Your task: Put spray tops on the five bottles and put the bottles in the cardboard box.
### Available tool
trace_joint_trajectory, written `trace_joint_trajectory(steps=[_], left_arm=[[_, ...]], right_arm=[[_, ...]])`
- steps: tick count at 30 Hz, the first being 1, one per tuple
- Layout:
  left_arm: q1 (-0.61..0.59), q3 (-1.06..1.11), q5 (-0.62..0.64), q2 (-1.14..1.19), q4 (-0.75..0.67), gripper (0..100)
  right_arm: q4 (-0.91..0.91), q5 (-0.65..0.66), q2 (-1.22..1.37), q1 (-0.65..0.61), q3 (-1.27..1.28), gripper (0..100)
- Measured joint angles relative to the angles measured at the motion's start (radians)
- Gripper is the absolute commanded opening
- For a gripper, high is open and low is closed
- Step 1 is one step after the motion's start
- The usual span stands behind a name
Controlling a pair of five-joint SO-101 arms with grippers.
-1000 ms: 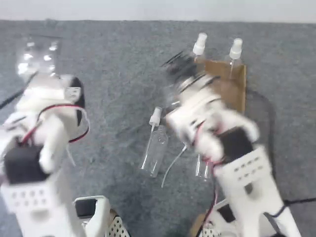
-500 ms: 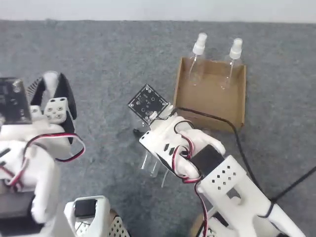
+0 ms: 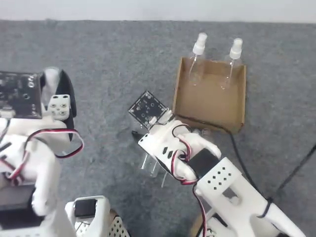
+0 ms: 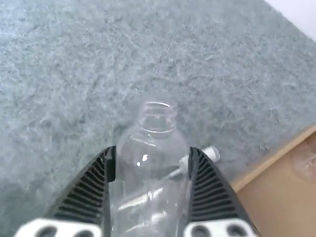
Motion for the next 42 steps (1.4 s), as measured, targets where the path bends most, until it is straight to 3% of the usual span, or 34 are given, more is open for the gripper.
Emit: trace_joint_trajectory(steps=[6, 11, 15, 23, 28, 42], left_arm=[[0.009, 0.000, 0.084, 0.000, 0.009, 1], [0.150, 0.000, 0.175, 0.000, 0.005, 1], [0.203, 0.000, 0.256, 0.000, -0.104, 1], [0.212, 0.195, 0.292, 0.005, -0.425, 1], [0.212, 0.342, 0.295, 0.014, -0.537, 1], [0.222, 0.439, 0.295, 0.014, -0.594, 1]], right_arm=[[-0.175, -0.003, 0.000, -0.038, 0.107, 0.6], [-0.325, -0.003, -0.018, -0.072, 0.203, 0.6], [-0.423, -0.003, -0.020, -0.098, 0.262, 0.6], [-0.439, -0.003, -0.017, -0.107, 0.298, 0.6], [-0.439, -0.003, -0.017, -0.109, 0.298, 0.6], [-0.439, -0.003, -0.017, -0.107, 0.298, 0.6]])
